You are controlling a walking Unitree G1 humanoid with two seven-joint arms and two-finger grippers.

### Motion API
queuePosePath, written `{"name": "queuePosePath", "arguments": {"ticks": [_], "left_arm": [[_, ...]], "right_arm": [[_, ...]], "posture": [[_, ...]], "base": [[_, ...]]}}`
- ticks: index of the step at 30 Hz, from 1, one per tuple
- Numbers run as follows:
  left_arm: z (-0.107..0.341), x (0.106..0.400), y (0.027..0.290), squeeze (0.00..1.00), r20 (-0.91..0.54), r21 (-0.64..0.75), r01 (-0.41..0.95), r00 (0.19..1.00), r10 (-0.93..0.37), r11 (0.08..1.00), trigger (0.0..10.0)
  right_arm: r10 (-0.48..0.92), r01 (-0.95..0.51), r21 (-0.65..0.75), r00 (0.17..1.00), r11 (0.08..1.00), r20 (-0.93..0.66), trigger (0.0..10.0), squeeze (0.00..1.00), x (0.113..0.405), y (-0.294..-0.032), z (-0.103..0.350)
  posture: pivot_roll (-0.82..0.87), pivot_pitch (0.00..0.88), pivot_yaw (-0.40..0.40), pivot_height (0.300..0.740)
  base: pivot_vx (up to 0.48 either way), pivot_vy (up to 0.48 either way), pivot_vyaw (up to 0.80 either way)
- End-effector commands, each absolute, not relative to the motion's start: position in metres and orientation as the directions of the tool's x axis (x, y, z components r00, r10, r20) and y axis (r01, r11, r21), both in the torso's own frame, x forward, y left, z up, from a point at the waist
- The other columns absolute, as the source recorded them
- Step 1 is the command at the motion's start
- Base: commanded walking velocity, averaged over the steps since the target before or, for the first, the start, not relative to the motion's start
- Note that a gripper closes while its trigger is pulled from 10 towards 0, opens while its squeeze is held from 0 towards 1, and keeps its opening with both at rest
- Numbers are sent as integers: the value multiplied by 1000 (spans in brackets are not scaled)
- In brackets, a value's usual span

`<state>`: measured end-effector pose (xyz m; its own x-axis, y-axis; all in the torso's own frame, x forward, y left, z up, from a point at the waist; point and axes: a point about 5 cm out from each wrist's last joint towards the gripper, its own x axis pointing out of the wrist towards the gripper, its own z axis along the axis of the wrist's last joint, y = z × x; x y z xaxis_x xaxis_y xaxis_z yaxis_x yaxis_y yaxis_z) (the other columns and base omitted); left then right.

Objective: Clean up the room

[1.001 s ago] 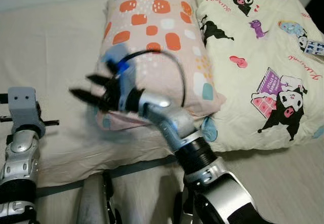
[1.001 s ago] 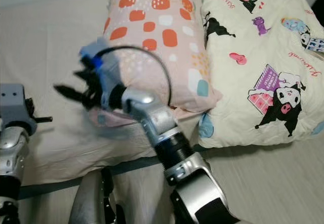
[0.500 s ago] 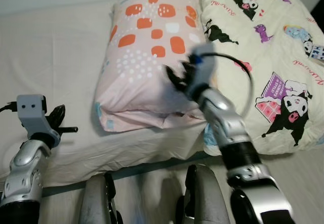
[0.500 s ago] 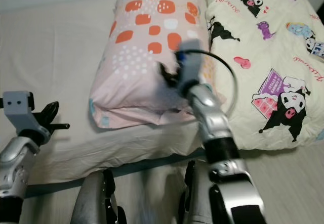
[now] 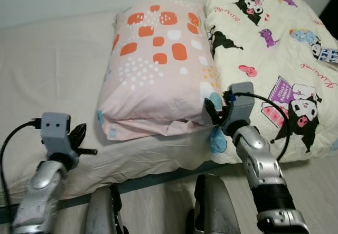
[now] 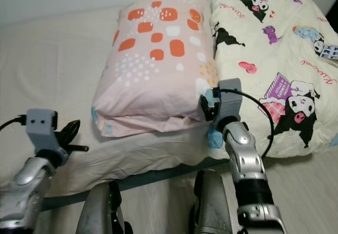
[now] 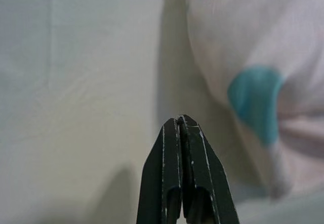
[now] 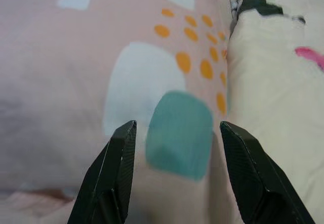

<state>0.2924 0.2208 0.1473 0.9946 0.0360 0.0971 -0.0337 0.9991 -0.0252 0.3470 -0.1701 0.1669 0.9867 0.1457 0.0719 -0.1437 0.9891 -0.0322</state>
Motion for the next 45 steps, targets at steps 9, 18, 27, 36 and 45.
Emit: {"name": "queuePosePath", "arguments": {"ticks": [9, 18, 27, 36, 45], "left_arm": [[141, 296, 197, 0, 51, -24, -20, 998, 22, 999, 10000], [137, 298, 205, 0, 49, 6, -117, 992, 116, 993, 10000], [144, 299, 216, 0, 73, -20, -142, 987, 144, 990, 10000], [128, 296, 218, 0, 32, 23, -149, 988, 149, 989, 10000], [100, 289, 215, 0, -40, 76, -142, 989, 145, 987, 10000]], "right_arm": [[155, -157, 6, 982, 988, 110, 10000, 0, 337, -161, 169], [185, -187, 1, 977, 982, 106, 10000, 0, 334, -155, 164], [195, -196, 3, 975, 981, 105, 10000, 0, 333, -154, 165], [213, -214, 3, 975, 977, 69, 10000, 0, 333, -154, 154], [220, -219, 31, 975, 975, -25, 10000, 0, 325, -149, 122]], "posture": [[42, 207, -12, 598], [40, 188, -23, 638], [40, 179, -25, 673], [44, 158, -28, 703], [47, 130, -29, 728]], "base": [[0, 0, 0], [0, 0, 0], [0, 0, 0], [0, 0, 0], [0, 0, 0]]}}
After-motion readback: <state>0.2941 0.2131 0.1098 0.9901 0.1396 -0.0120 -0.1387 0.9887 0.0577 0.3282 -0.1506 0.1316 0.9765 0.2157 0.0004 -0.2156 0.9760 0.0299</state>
